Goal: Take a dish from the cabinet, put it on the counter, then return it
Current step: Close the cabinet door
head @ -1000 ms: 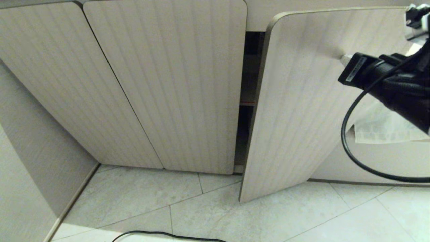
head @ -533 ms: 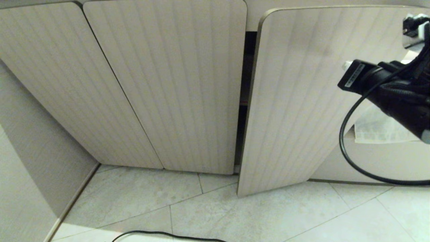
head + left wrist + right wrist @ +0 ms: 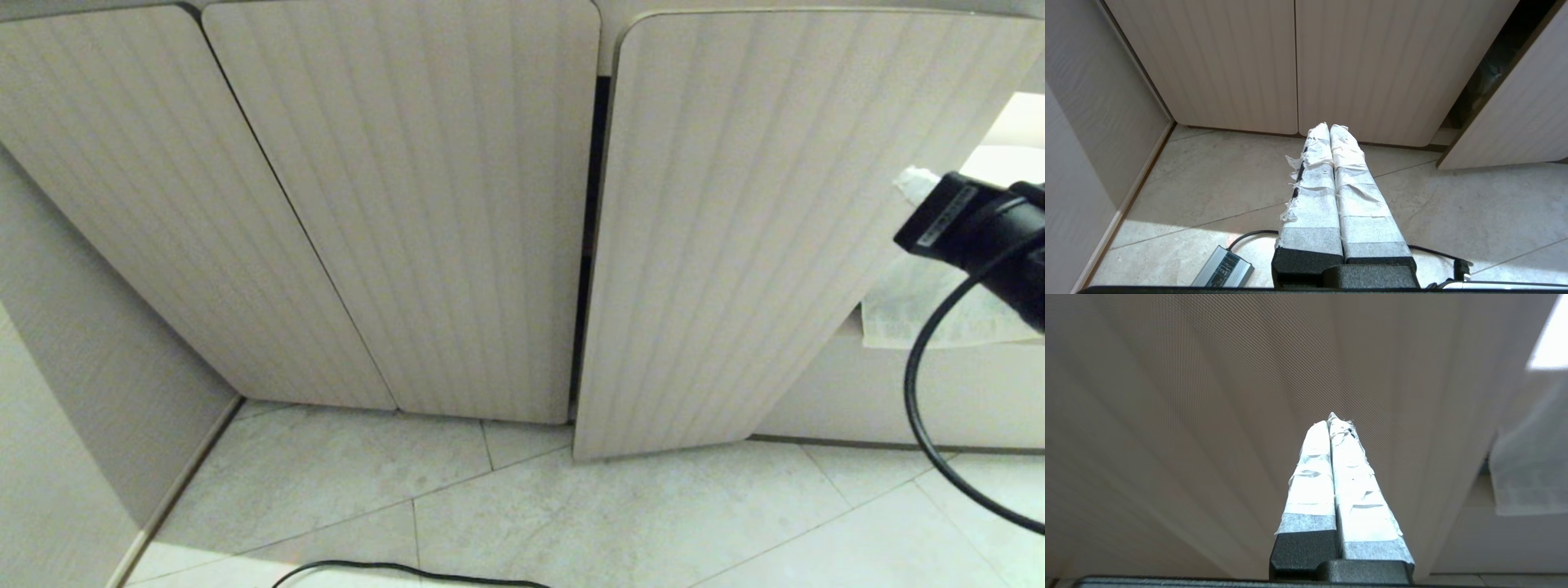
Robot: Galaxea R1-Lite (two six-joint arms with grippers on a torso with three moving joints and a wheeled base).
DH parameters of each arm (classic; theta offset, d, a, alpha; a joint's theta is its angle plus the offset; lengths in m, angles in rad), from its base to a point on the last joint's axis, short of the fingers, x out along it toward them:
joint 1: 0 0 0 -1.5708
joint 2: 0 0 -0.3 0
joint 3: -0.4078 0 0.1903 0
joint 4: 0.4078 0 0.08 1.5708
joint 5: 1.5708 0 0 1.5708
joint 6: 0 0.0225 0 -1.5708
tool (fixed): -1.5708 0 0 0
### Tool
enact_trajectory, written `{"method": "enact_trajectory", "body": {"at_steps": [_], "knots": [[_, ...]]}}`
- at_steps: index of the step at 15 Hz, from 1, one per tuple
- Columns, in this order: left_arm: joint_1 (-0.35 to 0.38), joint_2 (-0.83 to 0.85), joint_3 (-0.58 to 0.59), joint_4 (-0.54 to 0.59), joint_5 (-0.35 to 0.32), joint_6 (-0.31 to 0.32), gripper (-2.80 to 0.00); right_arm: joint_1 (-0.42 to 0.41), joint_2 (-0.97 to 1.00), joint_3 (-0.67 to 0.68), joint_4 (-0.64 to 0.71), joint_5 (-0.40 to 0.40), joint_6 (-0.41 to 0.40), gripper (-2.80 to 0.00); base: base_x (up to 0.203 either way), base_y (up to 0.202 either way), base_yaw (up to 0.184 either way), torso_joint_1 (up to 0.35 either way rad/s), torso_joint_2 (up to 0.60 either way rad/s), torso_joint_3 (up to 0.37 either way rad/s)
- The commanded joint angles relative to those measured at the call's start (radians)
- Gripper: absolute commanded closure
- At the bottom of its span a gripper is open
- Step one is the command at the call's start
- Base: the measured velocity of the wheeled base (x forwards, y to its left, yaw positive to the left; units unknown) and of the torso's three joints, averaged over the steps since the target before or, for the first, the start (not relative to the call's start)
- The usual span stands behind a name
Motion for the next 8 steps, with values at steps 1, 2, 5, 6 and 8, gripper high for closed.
{"method": "enact_trajectory", "body": {"at_steps": [1, 2, 5, 6, 8], "knots": [[0.0, 0.0, -0.001, -0.001, 0.0, -0.002, 0.0, 0.0, -0.129, 0.073, -0.003, -0.002, -0.006, 0.0, 0.0, 0.0, 0.0, 0.0, 0.0, 0.0], [0.0, 0.0, 0.001, -0.001, 0.001, -0.001, 0.0, 0.0, -0.168, 0.104, -0.003, -0.002, -0.018, 0.0, 0.0, 0.0, 0.0, 0.0, 0.0, 0.0], [0.0, 0.0, -0.001, 0.0, 0.001, -0.001, 0.0, 0.001, -0.308, 0.224, -0.002, 0.0, -0.044, 0.0, 0.0, 0.0, 0.0, 0.0, 0.0, 0.0], [0.0, 0.0, -0.001, -0.001, 0.001, -0.001, 0.0, 0.001, -0.345, 0.256, -0.001, 0.0, -0.054, 0.0, 0.0, 0.0, 0.0, 0.0, 0.0, 0.0], [0.0, 0.0, -0.001, -0.001, -0.001, -0.001, 0.0, 0.001, -0.407, 0.302, 0.001, -0.002, -0.062, 0.0, 0.0, 0.0, 0.0, 0.0, 0.0, 0.0]]}}
